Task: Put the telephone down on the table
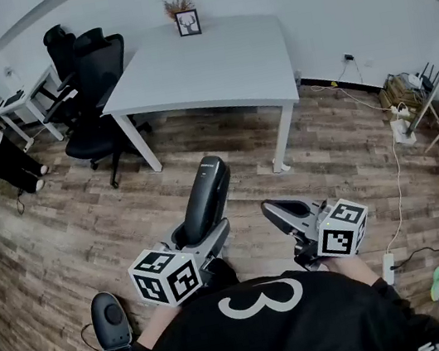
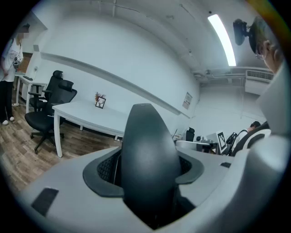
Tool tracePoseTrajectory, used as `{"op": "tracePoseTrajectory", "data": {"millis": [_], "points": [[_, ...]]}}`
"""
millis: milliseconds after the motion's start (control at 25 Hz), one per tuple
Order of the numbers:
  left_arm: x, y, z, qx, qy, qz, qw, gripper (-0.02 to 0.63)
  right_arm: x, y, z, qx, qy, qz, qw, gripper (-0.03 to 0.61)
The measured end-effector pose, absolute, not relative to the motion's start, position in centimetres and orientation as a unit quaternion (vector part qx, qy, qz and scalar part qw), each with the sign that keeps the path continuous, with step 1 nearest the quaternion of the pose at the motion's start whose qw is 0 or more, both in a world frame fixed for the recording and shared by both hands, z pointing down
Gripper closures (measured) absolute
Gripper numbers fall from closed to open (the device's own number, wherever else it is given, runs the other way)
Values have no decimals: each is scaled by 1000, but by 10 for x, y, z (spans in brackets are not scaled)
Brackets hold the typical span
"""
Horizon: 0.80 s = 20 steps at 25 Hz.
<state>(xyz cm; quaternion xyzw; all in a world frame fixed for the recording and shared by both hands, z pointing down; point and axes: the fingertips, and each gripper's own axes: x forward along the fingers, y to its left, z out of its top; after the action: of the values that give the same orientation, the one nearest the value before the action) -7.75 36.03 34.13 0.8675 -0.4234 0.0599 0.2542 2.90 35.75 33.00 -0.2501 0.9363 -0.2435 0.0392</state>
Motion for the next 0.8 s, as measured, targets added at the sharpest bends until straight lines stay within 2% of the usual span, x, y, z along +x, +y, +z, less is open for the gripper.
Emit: {"op": "tracePoseTrajectory", "data": {"millis": [800], "points": [[-48, 359, 341, 873, -410, 85, 251, 321, 62, 352, 328, -276, 927, -243, 74, 571]]}}
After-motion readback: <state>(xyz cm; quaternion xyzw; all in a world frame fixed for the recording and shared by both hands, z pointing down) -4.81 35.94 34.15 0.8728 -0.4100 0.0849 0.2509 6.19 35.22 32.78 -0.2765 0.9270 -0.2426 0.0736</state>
